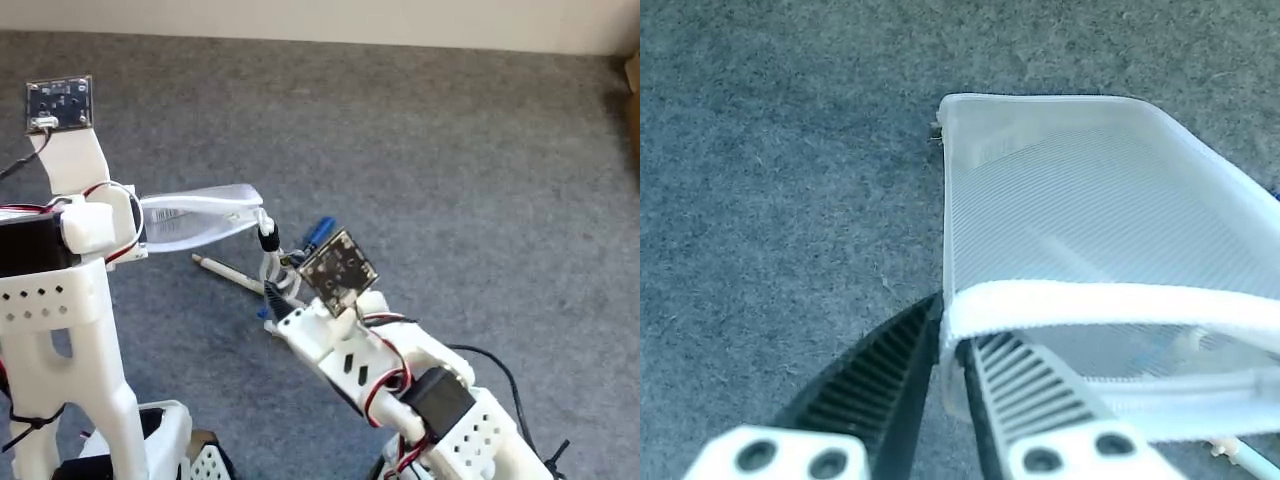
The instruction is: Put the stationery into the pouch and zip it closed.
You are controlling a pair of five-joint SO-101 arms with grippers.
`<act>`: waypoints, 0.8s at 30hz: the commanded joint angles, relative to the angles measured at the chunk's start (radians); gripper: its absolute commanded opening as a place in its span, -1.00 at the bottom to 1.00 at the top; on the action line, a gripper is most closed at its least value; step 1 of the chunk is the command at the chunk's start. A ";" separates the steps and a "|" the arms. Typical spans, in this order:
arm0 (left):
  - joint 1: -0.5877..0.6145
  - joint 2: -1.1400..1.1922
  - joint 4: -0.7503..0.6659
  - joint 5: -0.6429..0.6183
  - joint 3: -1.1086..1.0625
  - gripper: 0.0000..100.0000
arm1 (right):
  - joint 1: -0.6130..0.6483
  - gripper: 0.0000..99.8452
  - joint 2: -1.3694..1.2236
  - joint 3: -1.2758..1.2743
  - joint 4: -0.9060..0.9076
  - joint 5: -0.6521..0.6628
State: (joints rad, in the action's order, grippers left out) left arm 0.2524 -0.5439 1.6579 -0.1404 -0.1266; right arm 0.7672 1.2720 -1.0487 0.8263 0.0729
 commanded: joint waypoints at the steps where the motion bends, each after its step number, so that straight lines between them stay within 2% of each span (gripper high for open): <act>1: 0.015 0.015 -0.005 -0.009 -0.001 -0.99 | -0.051 -0.72 0.022 0.050 0.042 -0.002; 5: 0.015 0.015 -0.005 -0.009 -0.001 -0.99 | -0.068 -0.72 -0.021 0.050 0.085 -0.002; 15: 0.016 0.015 -0.005 -0.009 -0.001 -0.99 | -0.073 -0.72 -0.341 0.061 0.093 0.000; 19: 0.016 0.015 -0.005 -0.009 -0.001 -0.99 | -0.074 -0.72 -0.372 0.061 0.093 0.074; 24: 0.016 0.015 -0.005 -0.009 -0.002 -0.99 | -0.097 -0.72 -0.409 0.061 0.093 0.103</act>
State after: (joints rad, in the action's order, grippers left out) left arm 0.2524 -0.5439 1.6579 -0.1404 -0.1266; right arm 0.7027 0.8853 -1.0487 0.9106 0.1450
